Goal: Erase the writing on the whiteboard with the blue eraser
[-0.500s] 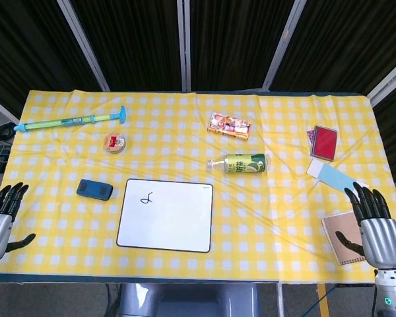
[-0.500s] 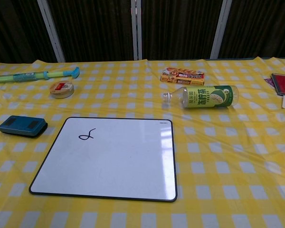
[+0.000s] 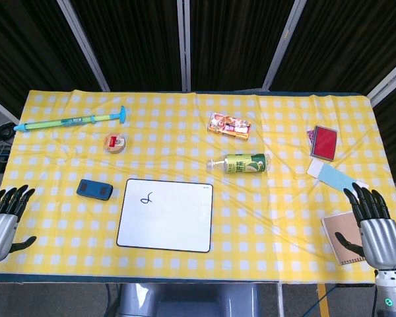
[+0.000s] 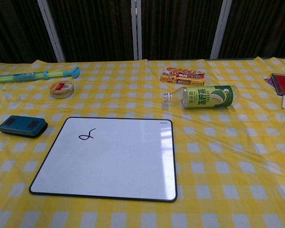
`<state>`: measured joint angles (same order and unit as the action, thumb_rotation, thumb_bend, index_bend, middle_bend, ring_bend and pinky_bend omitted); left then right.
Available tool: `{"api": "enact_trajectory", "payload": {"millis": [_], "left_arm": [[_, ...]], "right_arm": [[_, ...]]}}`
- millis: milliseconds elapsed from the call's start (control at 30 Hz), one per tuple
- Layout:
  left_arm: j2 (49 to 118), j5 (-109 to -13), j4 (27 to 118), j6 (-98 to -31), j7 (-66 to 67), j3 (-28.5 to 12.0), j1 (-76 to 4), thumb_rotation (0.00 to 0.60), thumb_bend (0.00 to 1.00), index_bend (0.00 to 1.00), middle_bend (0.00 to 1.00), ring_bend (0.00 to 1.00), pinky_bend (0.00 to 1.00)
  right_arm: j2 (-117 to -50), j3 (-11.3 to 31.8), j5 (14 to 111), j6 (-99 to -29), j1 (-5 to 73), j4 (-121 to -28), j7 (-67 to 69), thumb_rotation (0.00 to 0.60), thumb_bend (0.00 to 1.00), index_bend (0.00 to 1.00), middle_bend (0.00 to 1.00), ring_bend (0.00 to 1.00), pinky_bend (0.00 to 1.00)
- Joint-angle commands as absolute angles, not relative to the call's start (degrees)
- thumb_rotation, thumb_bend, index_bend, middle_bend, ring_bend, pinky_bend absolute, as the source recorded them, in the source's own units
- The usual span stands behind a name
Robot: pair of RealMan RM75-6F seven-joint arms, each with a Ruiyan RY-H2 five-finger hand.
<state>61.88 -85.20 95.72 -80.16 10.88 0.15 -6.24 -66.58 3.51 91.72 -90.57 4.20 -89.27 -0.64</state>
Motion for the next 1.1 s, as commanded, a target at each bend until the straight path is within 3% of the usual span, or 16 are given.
{"api": "enact_trajectory", "payload": {"millis": [33,200,300,533,833,1100], "left_arm": [[62.3,-84.3,96.0,-78.8,11.4,-0.3,-7.1,0.600,0.12,0.00,0.00,0.00,0.00],[62.9,-82.6,96.2,-75.4,14.1,-1.8,-9.9,0.600,0.23,0.03,0.00,0.00,0.04],[63.6,-80.6,96.3,-70.5,17.8,-3.2,-13.5,0.600,0.23,0.09,0.00,0.00,0.12],[67.7,-70.3,93.8,-57.0,27.2,-5.7,-22.6,0.600,0.26,0.18,0.06,0.06,0.19],[72.1,-61.0,90.2,-50.9,35.4,-5.9,-28.9,0.600,0.39,0.20,0.08,0.07,0.20],[74.8,-54.0,89.1,-49.2,39.3,-5.7,-33.0,0.600,0.34,0.18,0.07,0.07,0.20]], "right_arm": [[-66.5,3.6,91.5,-90.5,4.2,-89.2,-0.1,0.600,0.07,0.00,0.00,0.00,0.00],[-66.2,3.8,91.0,-90.0,4.4,-89.3,1.2,0.600,0.07,0.00,0.00,0.00,0.00],[-66.0,3.6,91.3,-89.7,4.5,-89.1,1.8,0.600,0.07,0.00,0.00,0.00,0.00],[-65.6,3.2,92.0,-89.8,4.4,-89.5,3.3,0.600,0.07,0.00,0.00,0.00,0.00],[-65.4,3.1,91.6,-89.0,4.7,-89.3,4.4,0.600,0.07,0.00,0.00,0.00,0.00],[-65.1,3.0,91.4,-88.8,4.6,-89.4,5.6,0.600,0.07,0.00,0.00,0.00,0.00]]}}
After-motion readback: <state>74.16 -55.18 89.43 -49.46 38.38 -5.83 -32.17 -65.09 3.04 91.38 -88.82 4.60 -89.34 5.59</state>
